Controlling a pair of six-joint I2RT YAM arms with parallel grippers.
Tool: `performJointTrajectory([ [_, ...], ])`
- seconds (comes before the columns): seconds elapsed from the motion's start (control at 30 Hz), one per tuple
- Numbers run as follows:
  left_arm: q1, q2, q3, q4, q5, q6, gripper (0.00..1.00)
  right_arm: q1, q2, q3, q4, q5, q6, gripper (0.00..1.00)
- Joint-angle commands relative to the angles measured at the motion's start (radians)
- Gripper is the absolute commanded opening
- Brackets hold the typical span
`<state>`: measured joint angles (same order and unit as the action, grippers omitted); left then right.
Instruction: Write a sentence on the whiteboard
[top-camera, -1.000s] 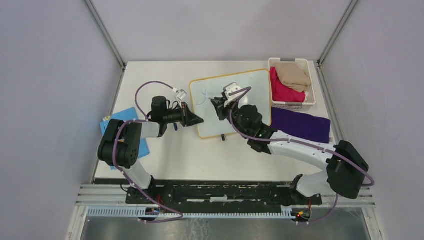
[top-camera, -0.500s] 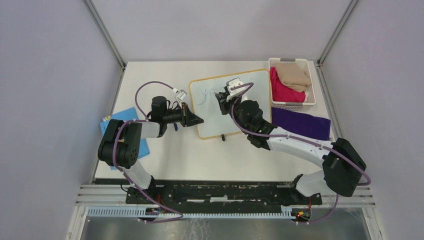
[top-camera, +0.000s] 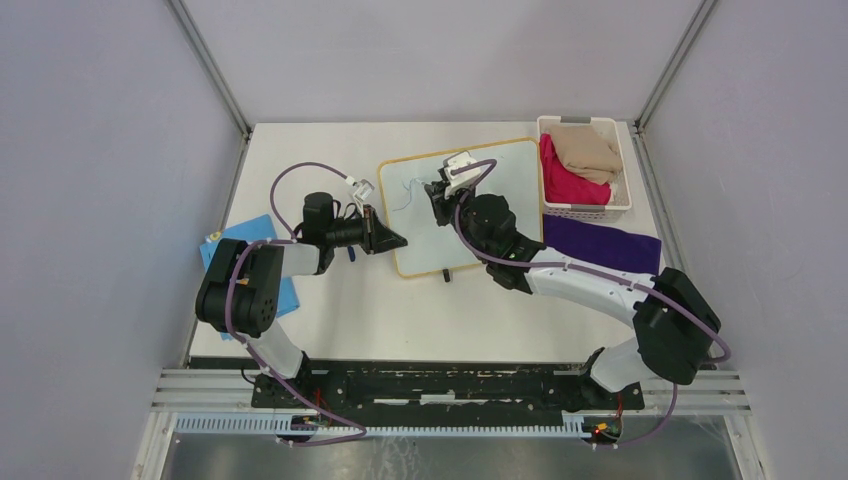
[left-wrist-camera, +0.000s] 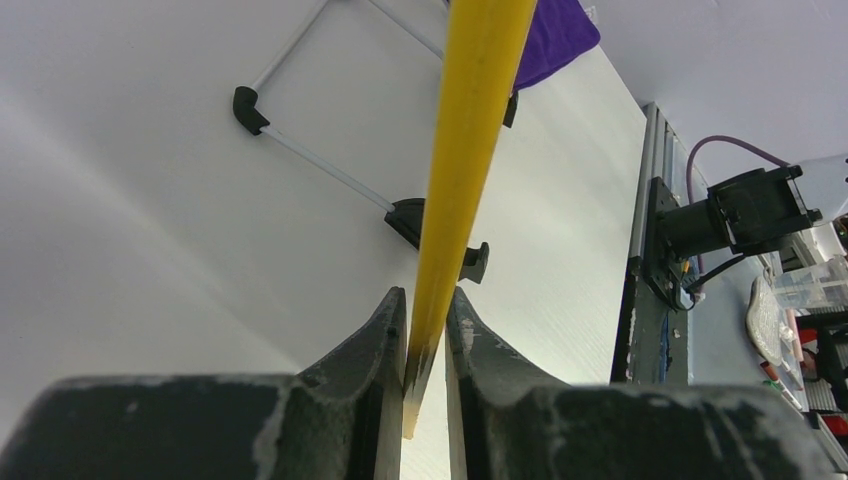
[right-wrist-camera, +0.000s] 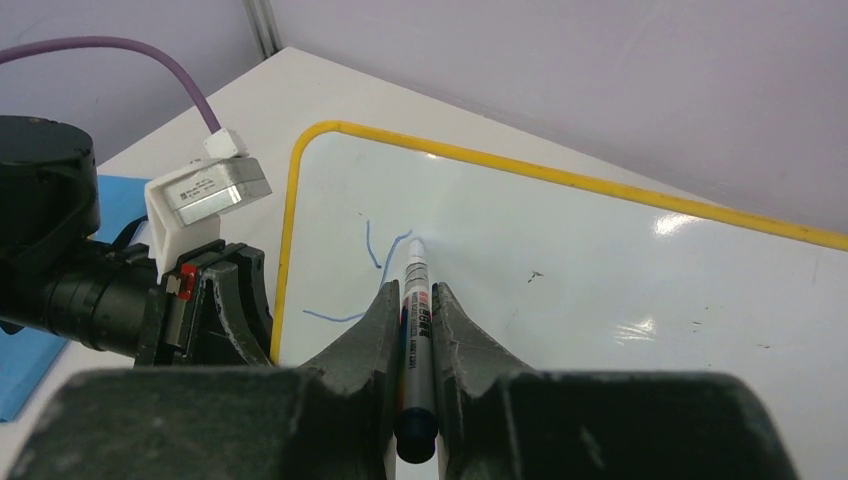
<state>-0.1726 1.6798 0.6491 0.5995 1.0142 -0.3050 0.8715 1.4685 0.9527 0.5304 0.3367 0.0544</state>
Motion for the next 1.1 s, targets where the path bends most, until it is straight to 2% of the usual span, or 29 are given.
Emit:
performJointTrajectory([
  [0.0,-0.004,-0.017,0.018,-0.038,-0.063,0.050,0.02,0.001,0.012,0.040,-0.002,0.006,-0.012,0.00],
  [0.63,-0.005,-0.017,0.018,-0.040,-0.062,0.053,0.02,-0.007,-0.047,-0.071,-0.020,0.051,-0.018,0.00],
  [1.07,-0.010,-0.016,0.021,-0.052,-0.062,0.063,0.02,-0.035,-0.050,-0.024,-0.021,0.056,-0.026,0.00],
])
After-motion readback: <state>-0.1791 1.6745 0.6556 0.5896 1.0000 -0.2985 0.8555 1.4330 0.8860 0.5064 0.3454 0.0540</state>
